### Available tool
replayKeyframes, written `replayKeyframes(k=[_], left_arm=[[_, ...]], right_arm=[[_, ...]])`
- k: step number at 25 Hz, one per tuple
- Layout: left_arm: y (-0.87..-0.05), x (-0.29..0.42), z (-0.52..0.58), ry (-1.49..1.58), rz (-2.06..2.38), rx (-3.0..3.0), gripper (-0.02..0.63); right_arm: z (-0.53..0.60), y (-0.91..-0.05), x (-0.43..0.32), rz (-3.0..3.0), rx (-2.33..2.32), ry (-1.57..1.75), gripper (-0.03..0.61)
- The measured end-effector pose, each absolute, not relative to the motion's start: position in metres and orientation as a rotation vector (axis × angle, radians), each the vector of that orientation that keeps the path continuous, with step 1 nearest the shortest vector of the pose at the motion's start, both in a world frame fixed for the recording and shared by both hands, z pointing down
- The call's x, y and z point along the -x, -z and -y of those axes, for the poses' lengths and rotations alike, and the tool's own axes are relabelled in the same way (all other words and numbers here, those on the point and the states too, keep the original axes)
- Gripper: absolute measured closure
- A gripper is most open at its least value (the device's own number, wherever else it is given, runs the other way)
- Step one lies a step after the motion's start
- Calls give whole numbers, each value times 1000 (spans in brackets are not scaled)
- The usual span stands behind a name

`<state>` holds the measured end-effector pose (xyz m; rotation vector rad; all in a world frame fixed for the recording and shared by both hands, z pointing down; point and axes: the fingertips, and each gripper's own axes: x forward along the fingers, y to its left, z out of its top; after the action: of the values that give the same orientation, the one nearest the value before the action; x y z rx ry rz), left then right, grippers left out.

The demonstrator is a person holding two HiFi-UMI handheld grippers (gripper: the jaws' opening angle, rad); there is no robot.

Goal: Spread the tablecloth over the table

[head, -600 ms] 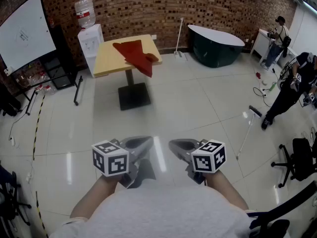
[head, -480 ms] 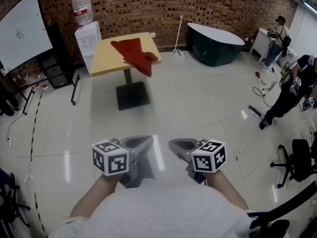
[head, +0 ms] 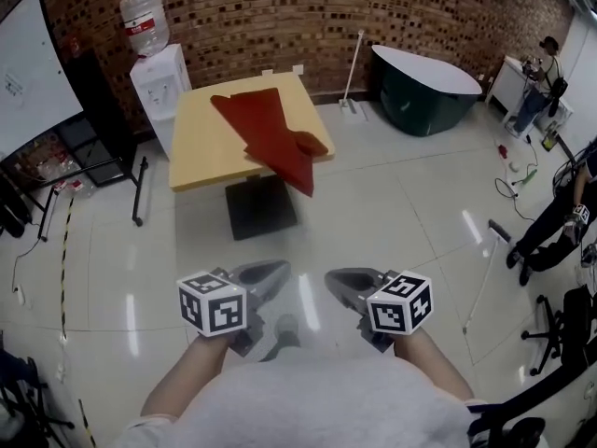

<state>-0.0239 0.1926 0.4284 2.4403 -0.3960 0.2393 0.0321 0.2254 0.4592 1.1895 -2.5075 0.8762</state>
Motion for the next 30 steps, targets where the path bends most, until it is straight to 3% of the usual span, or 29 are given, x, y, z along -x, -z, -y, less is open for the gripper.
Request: replayKeyframes(k=[6,14,23,30], left_arm=[[-405,40,-37,-184,485,-2468,614],[-428,60,68,-144,597,-2427,612],[-457,39,152,-246,663,-2408,511],[-523,16,236,-399,708,-2282,388]], right_arm=[[-82,-430,-31,2557,-1209,-853,580],[-6,-452,-45,2509,-1224,-901,580],[59,-467,-76,2533,-1184,-970,580],[137,-494,-118,2497,-1131,-1048,580]])
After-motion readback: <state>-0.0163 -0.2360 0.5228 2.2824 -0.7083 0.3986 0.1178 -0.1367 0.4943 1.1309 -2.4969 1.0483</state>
